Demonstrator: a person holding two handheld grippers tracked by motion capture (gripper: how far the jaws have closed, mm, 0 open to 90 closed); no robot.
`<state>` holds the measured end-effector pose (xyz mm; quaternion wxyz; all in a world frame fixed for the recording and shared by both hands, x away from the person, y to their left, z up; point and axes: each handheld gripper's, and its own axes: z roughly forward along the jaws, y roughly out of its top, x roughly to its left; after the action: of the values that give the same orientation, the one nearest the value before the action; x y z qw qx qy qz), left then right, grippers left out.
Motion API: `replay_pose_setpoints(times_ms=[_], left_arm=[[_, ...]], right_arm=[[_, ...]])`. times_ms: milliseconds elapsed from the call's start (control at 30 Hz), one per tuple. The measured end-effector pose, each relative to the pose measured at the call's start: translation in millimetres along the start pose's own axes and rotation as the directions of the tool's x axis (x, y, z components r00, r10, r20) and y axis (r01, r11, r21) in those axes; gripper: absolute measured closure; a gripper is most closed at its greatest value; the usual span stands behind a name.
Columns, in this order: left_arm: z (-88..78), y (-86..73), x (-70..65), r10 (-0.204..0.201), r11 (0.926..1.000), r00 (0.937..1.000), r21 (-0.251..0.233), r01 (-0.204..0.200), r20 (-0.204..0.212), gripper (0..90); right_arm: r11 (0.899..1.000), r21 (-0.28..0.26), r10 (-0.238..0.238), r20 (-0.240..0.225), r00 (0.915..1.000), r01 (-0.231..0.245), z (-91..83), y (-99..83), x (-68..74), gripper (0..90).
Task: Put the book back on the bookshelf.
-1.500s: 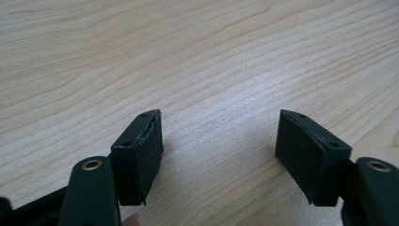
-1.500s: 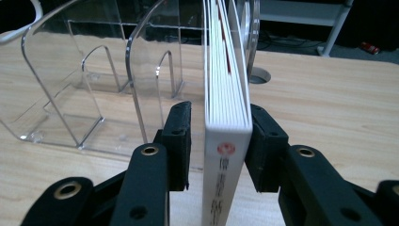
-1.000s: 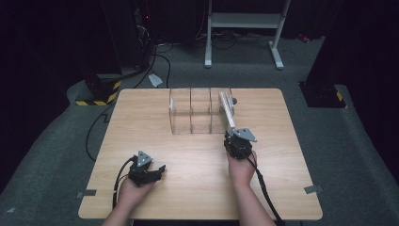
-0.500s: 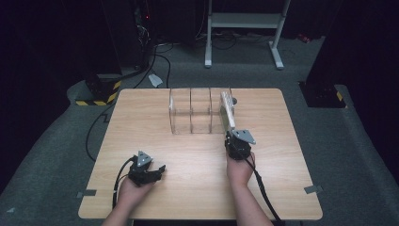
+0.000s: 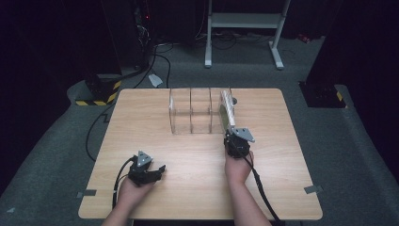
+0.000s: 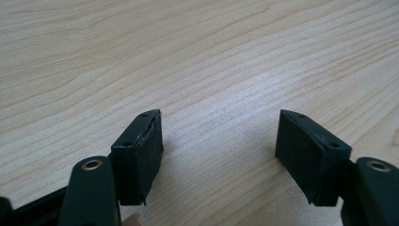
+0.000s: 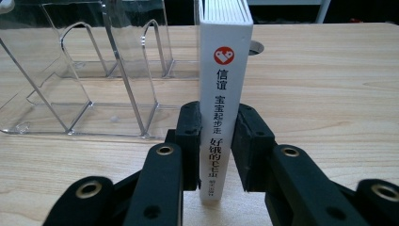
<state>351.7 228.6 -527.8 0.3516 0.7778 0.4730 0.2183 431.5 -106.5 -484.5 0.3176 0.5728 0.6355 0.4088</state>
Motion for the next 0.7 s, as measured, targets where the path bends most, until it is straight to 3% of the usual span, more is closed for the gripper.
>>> replay_pose_setpoints(times_ms=[367,700], left_arm=[[0.0,-0.1,-0.3,-0.002,1.0,1.0,0.0,0.002,0.0,32.5],[-0.1,-0.1,-0.2,0.0,1.0,1.0,0.002,0.0,0.001,32.5]], right_arm=[[0.999,0.014,-0.037,-0.072,0.9967,0.038,-6.4,3.4,-9.7,55.9],[0.997,-0.007,-0.076,-0.14,0.9872,0.076,-19.3,1.4,-22.7,55.1]])
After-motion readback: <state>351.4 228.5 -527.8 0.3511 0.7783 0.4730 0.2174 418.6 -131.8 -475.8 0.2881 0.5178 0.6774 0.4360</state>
